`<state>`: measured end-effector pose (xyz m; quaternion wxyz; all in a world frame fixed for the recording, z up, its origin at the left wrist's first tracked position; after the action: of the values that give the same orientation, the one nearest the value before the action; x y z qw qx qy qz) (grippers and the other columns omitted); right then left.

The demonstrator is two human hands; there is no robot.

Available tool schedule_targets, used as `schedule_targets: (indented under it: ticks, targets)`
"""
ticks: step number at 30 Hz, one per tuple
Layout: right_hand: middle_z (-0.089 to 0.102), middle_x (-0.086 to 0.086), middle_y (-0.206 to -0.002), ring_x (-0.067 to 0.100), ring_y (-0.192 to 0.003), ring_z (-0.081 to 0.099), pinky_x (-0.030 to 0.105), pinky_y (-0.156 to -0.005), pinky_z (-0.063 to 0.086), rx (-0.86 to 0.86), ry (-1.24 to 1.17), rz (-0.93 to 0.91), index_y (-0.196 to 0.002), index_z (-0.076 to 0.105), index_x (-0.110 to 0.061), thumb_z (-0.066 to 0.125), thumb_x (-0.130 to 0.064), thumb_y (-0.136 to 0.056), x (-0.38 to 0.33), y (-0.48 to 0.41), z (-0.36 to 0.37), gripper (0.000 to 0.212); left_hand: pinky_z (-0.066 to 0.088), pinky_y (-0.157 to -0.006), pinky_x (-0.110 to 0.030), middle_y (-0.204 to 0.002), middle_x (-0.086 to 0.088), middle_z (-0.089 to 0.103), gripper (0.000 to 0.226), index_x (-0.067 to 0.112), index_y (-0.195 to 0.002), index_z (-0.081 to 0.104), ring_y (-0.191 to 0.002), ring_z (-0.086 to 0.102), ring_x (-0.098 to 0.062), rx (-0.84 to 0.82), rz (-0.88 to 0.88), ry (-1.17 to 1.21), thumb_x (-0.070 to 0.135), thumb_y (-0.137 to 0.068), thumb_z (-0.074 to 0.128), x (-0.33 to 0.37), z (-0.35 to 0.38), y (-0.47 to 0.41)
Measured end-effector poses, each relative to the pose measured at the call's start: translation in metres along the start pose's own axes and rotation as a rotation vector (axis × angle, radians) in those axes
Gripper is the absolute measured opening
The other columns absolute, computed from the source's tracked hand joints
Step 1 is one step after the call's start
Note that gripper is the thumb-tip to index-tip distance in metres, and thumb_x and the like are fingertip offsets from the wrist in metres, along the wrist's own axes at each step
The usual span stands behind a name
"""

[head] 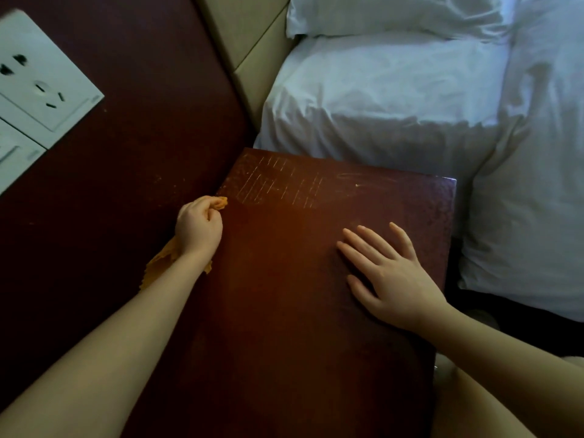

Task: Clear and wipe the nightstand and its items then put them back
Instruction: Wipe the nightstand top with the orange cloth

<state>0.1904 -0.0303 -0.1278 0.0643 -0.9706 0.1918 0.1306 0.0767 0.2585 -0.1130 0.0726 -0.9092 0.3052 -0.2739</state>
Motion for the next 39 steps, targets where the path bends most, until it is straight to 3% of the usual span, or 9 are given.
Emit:
schedule_targets:
  ticks: [4,11,16,22,28,33,36,39]
  targets:
    - [0.021,-0.007,-0.146,0.015,-0.138,0.012,0.043,-0.112,-0.005,0.0,-0.002,0.0,-0.142,0.035,-0.023,0.022,-0.046,-0.09,-0.001,0.0,0.001,0.059,0.036,-0.093,-0.03,-0.112,0.0,0.066,0.031,0.013,-0.105,0.068,-0.11,0.052,-0.022,-0.01,0.001,0.014,0.003,-0.087,0.044,-0.001,0.005,-0.017]
    - [0.026,-0.005,-0.149,0.011,-0.138,0.008,0.038,-0.112,-0.011,-0.001,-0.003,0.002,-0.142,0.036,-0.022,0.019,-0.047,-0.088,0.001,0.0,0.0,0.062,0.037,-0.084,-0.03,-0.092,0.004,0.064,0.01,0.012,-0.08,0.068,-0.099,0.052,-0.021,-0.062,0.079,0.083,0.012,-0.082,0.058,-0.002,0.003,-0.008]
    - [0.041,0.002,-0.144,0.017,-0.135,0.024,0.042,-0.111,0.001,0.036,-0.027,-0.002,-0.136,0.046,-0.017,0.029,-0.042,-0.088,-0.001,0.0,-0.004,0.058,0.038,-0.08,-0.029,-0.099,-0.006,0.066,0.014,0.01,-0.09,0.066,-0.098,0.055,-0.025,-0.031,0.023,0.0,0.02,-0.088,0.056,-0.004,0.006,-0.022]
    - [0.038,0.002,-0.146,0.016,-0.137,0.023,0.04,-0.111,-0.004,0.018,-0.026,0.009,-0.139,0.043,-0.018,0.025,-0.044,-0.088,-0.001,-0.001,-0.003,0.06,0.043,-0.084,-0.033,-0.104,-0.007,0.064,0.016,0.013,-0.098,0.067,-0.102,0.055,-0.024,-0.078,0.005,0.019,0.019,-0.088,0.056,0.0,0.011,-0.033]
    - [0.037,0.003,-0.146,0.011,-0.134,0.015,0.04,-0.111,-0.006,0.013,-0.027,0.008,-0.139,0.042,-0.018,0.025,-0.042,-0.087,-0.001,0.0,-0.002,0.06,0.041,-0.087,-0.027,-0.099,0.01,0.062,0.015,0.022,-0.08,0.065,-0.103,0.053,-0.011,-0.238,0.124,0.137,0.008,-0.079,0.062,-0.001,0.007,-0.013]
    - [0.035,0.001,-0.148,0.009,-0.134,0.014,0.04,-0.112,-0.006,0.013,-0.036,0.015,-0.141,0.04,-0.019,0.023,-0.043,-0.087,0.001,0.0,0.0,0.061,0.048,-0.086,-0.038,-0.104,0.0,0.063,0.016,0.024,-0.091,0.062,-0.1,0.056,-0.02,-0.167,-0.036,0.143,0.011,-0.081,0.059,-0.006,0.009,-0.026]
    - [0.034,0.001,-0.148,0.01,-0.135,0.014,0.04,-0.112,-0.007,0.003,-0.032,0.013,-0.141,0.038,-0.02,0.023,-0.045,-0.088,0.002,-0.001,0.0,0.061,0.048,-0.08,-0.034,-0.106,-0.004,0.062,0.017,0.02,-0.099,0.061,-0.1,0.056,-0.022,-0.126,-0.074,0.133,0.014,-0.084,0.057,0.002,0.016,-0.037]
    - [0.033,0.001,-0.148,0.014,-0.138,0.019,0.04,-0.112,-0.007,-0.012,-0.031,0.016,-0.142,0.037,-0.02,0.02,-0.046,-0.089,0.002,-0.001,0.001,0.062,0.048,-0.081,-0.033,-0.109,-0.005,0.061,0.012,0.02,-0.096,0.061,-0.101,0.056,-0.022,-0.144,-0.071,0.128,0.017,-0.084,0.058,0.006,0.021,-0.041]
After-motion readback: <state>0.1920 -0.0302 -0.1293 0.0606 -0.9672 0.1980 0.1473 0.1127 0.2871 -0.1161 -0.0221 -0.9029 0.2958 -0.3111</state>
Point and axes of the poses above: each hand's wrist, its own y-axis away from the middle knuckle, its own z-axis out of the palm, x = y × z, the point moved 6 cm from there along -y, towards the middle knuckle
